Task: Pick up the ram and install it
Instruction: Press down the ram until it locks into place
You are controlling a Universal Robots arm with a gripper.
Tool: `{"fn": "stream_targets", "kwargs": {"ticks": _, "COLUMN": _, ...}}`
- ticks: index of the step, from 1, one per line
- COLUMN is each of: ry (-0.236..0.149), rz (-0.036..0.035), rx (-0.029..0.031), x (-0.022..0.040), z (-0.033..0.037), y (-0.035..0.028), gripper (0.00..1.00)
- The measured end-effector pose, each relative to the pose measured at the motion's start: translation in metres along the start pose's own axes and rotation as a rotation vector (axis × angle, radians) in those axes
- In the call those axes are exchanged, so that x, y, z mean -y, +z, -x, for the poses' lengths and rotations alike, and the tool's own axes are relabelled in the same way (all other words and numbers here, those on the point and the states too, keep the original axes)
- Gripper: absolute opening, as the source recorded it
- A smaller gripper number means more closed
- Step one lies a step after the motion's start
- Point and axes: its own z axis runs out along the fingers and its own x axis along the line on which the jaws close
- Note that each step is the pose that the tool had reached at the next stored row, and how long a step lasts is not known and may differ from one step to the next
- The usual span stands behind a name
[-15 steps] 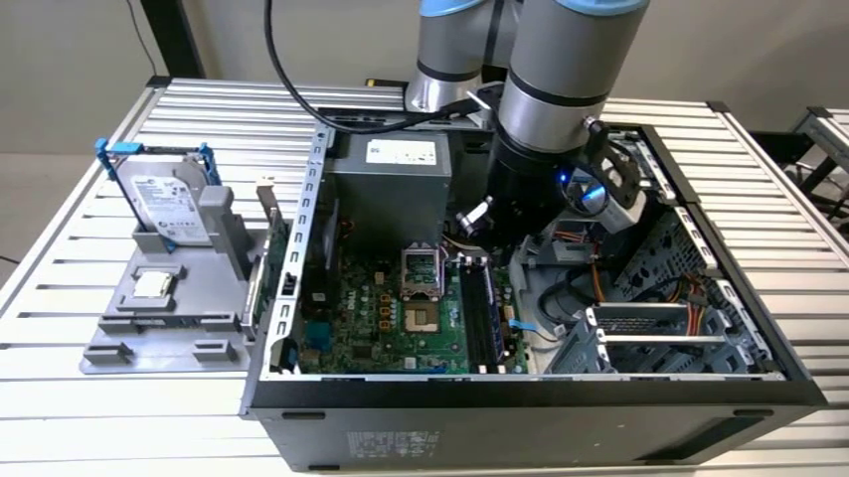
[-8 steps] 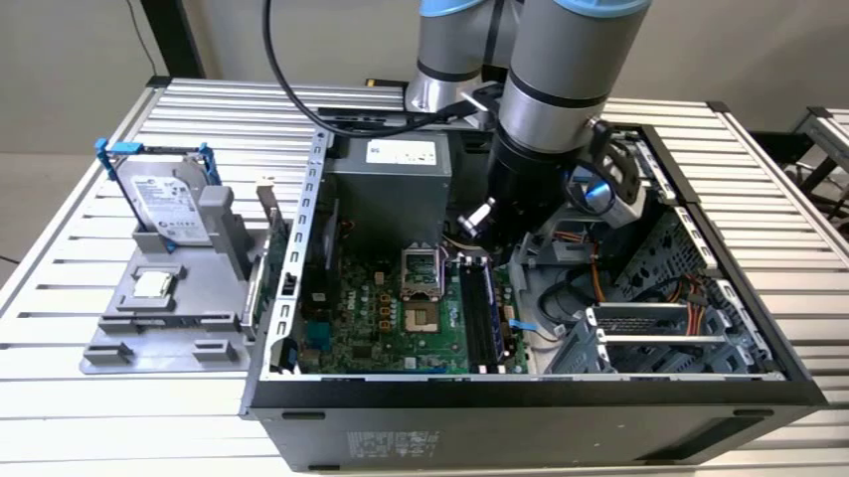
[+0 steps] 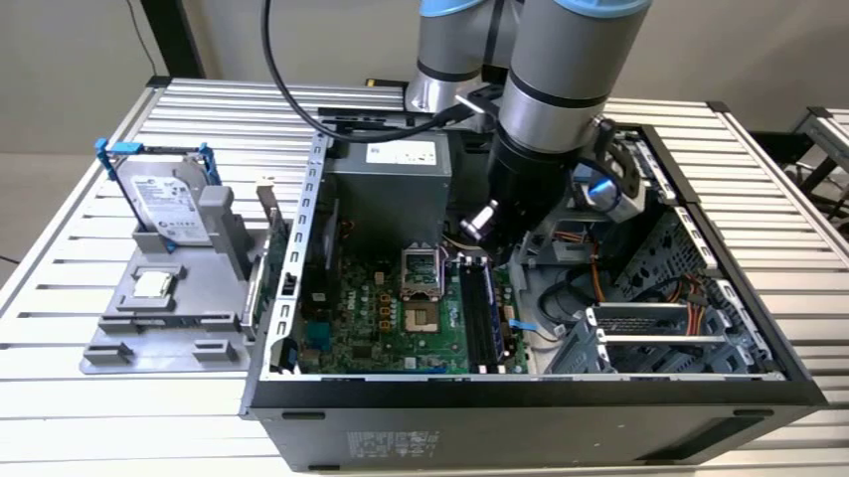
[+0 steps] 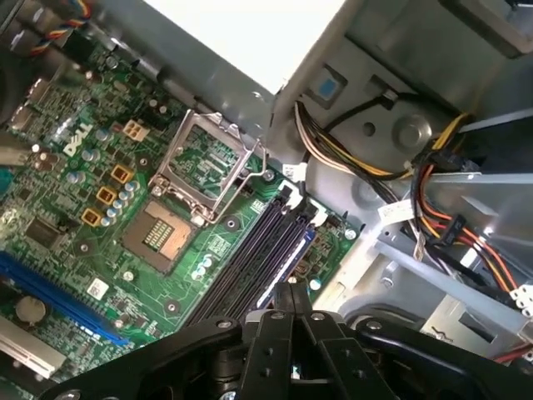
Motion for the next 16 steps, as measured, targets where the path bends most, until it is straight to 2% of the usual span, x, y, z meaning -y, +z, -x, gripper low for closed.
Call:
{"fn": "stream_targets", "kwargs": {"ticks": 12, "ry": -0.128, "rz": 0.0037, "rx": -0.0025, "x": 0.0, "z": 0.0, "y": 0.0, "gripper": 0.0}}
{"fn": "stream_targets", "kwargs": {"ticks": 16, "ry": -0.182, "rz": 0.0053, "rx": -0.0034, "x": 0.0, "z": 0.0, "y": 0.0, "gripper": 0.0}}
